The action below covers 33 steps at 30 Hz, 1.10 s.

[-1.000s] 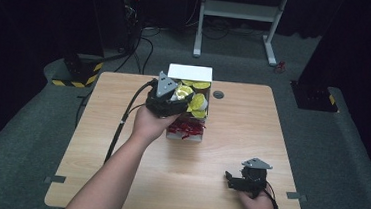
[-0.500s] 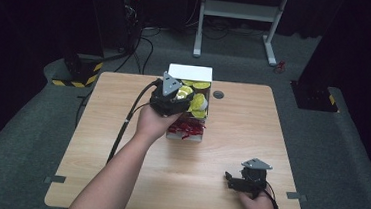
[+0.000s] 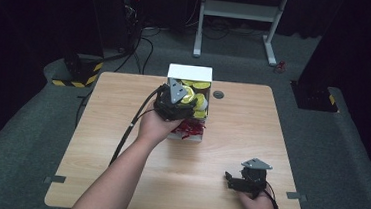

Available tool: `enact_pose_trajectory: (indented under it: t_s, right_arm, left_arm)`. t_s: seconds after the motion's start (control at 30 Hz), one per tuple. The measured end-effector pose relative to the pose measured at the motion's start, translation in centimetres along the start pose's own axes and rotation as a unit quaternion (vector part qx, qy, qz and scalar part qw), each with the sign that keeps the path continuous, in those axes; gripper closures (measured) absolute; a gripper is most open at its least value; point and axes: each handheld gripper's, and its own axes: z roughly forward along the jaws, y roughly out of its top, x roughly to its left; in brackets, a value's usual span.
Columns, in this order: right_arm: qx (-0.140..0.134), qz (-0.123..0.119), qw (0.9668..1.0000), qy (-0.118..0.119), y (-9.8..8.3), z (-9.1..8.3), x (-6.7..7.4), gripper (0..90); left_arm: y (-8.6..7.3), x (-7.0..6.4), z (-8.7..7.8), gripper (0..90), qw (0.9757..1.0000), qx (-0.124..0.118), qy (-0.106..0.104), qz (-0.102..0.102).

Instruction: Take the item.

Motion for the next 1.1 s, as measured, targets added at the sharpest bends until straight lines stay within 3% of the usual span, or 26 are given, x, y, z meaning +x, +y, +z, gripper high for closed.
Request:
enact_pose_trajectory:
  t_s: [0.2,0.43,0.57,1.1]
  right_arm:
    - [0.0,-0.001,1.0,0.0,0.0,0.01,-0.01,8.5]
    - [0.0,-0.001,1.0,0.0,0.0,0.01,-0.01,8.5]
    - [0.0,-0.001,1.0,0.0,0.01,0.01,-0.01,8.5]
    - [0.0,-0.001,1.0,0.0,0.0,0.01,-0.01,8.4]
  left_arm:
    - [-0.26,0.13,-0.1,32.5,1.0,-0.001,0.006,0.002]
    - [-0.42,0.42,-0.45,38.1,0.9999,-0.012,-0.002,-0.001]
    - [-0.35,0.5,-0.67,39.3,0.9998,-0.013,-0.013,-0.008]
    - [-0.15,0.31,-0.82,39.6,0.9992,-0.028,-0.024,-0.017]
